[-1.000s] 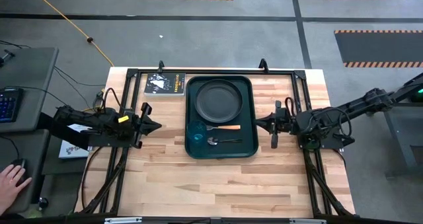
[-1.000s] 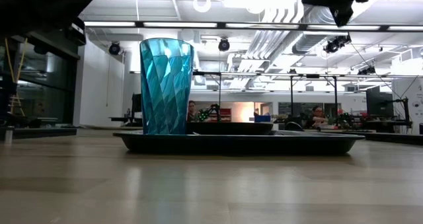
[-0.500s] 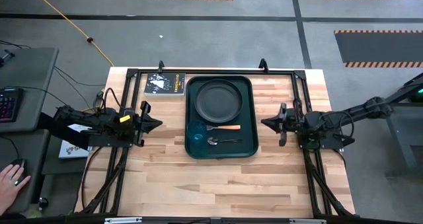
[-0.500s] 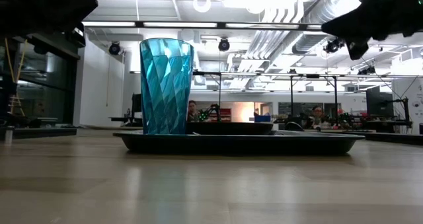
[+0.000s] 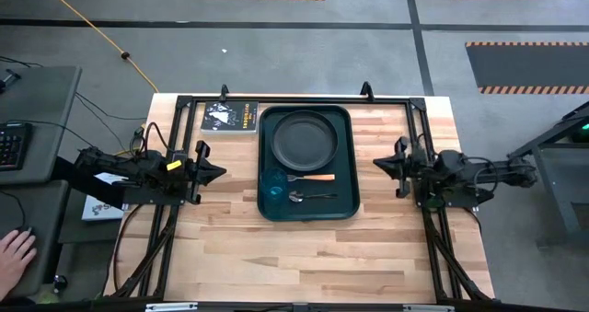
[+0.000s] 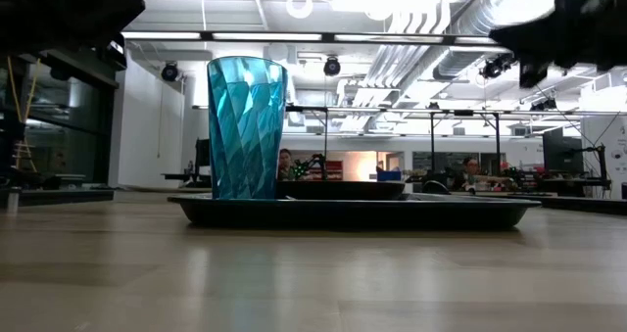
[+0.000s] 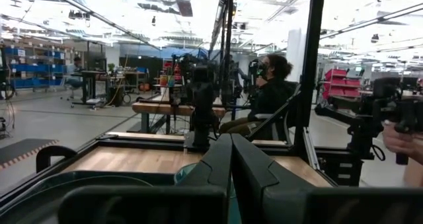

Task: Pick and place plate/cup/fork/spoon on tray
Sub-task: Return to Home Position

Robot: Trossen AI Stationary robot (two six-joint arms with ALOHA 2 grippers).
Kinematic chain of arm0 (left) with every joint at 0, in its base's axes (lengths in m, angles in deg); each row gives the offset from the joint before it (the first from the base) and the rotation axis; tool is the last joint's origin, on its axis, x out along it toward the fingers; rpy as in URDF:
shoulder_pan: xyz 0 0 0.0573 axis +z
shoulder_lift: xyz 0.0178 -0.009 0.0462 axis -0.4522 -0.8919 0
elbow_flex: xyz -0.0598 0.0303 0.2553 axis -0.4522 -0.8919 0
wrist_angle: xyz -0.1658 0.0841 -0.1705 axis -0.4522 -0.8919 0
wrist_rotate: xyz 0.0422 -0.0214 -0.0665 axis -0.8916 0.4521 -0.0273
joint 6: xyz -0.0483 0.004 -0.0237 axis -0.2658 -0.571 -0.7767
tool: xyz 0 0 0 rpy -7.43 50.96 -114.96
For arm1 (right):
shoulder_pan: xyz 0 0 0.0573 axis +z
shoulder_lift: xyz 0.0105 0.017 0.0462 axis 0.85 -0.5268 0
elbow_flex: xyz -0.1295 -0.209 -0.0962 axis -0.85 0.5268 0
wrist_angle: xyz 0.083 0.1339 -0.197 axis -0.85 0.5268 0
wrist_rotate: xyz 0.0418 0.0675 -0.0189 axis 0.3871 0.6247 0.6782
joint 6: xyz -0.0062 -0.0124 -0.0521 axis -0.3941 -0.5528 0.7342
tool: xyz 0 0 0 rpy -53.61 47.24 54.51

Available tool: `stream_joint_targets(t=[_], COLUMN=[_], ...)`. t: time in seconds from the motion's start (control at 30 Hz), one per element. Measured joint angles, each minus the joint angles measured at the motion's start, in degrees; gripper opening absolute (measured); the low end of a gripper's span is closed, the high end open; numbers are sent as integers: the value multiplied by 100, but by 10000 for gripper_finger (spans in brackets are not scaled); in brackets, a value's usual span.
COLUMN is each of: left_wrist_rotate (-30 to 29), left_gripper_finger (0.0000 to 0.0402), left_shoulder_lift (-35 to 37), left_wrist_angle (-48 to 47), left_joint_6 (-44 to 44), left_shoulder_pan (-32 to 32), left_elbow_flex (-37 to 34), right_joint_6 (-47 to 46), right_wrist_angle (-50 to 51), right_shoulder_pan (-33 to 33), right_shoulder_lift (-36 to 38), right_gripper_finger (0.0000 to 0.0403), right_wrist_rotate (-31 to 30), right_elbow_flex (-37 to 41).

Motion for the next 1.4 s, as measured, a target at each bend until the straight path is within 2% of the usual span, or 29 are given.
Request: stream_joint_targets(t=[0.03,0.2,0.4,0.57,0.87,1.07,1.23,1.4], left_wrist_rotate=[0,2,2,2,2,7,4,8], left_gripper_finger=[1,1,3,1,3,3,3,3], left_shoulder_lift=[0,0,-2,-2,-2,0,7,7], left_wrist_angle=[1,1,-2,-2,-8,-132,-648,-1095], left_joint_6=[-1,-1,-1,-1,-1,-1,-1,-1], left_shoulder_pan=[0,-2,0,-2,-1,-4,-2,0], left_elbow_flex=[1,4,4,4,4,4,4,4], right_joint_6=[40,479,947,990,-154,-268,-267,-265], right_wrist_angle=[-179,-294,801,783,762,762,739,671], right_shoulder_pan=[-9,-85,-80,-80,-80,-80,-89,-102], right_shoulder_lift=[35,107,82,41,41,41,342,345], right_gripper_finger=[0,0,0,0,0,0,0,0], right_wrist_rotate=[53,-31,35,89,-49,-48,-13,14], right_elbow_flex=[199,236,237,237,237,239,239,241])
